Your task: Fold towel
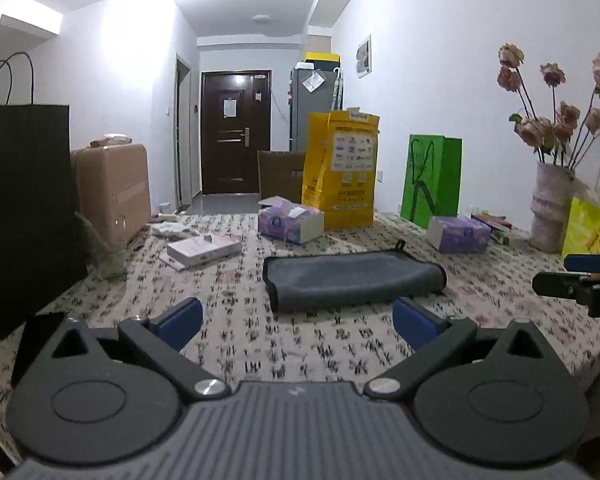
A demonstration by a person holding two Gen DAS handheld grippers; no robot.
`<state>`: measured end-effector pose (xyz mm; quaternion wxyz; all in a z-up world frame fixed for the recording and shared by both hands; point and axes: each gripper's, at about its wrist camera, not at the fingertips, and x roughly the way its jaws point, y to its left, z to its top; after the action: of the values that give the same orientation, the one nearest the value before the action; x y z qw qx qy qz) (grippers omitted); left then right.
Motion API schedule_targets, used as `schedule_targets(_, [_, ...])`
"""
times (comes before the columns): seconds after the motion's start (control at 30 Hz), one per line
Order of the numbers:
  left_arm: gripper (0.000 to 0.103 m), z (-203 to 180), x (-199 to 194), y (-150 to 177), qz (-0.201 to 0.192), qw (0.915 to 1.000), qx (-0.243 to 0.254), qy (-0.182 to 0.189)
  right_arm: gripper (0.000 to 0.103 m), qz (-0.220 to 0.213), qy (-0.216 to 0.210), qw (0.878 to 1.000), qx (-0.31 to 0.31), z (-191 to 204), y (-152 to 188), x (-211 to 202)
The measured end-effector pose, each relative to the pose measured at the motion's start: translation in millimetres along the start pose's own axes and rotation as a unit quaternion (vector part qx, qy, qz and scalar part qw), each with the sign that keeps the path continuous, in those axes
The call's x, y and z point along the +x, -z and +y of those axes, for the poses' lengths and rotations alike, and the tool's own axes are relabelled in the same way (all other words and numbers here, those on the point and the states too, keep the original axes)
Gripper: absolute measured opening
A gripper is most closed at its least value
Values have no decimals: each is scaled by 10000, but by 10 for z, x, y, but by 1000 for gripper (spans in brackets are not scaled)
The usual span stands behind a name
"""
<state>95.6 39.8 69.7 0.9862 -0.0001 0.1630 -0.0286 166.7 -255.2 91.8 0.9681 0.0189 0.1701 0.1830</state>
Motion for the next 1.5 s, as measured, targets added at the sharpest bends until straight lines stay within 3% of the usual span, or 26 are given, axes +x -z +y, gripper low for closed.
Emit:
schedule_targets(0.4, [103, 47, -154, 158, -592, 9979, 44, -271, 103, -32, 168, 9999, 19, 118, 266, -270])
schedule_targets(0.63, [103, 5, -282, 391, -244, 9996, -57, -87, 103, 17, 136, 9999, 11, 282, 450, -401])
schedule_targets(0.9, [103, -139, -383, 656, 46, 9997, -59, -225, 103, 83, 172, 9998, -45, 398, 622, -600])
schedule_targets(1.2, [103, -251, -699, 788, -170, 9994, 288, -120, 103, 31, 102, 9996, -268, 572, 687, -952])
schedule_targets(1.5, [103, -193, -807, 751, -262, 9995, 115, -168, 103, 3, 8, 9995, -316, 694, 719, -1020])
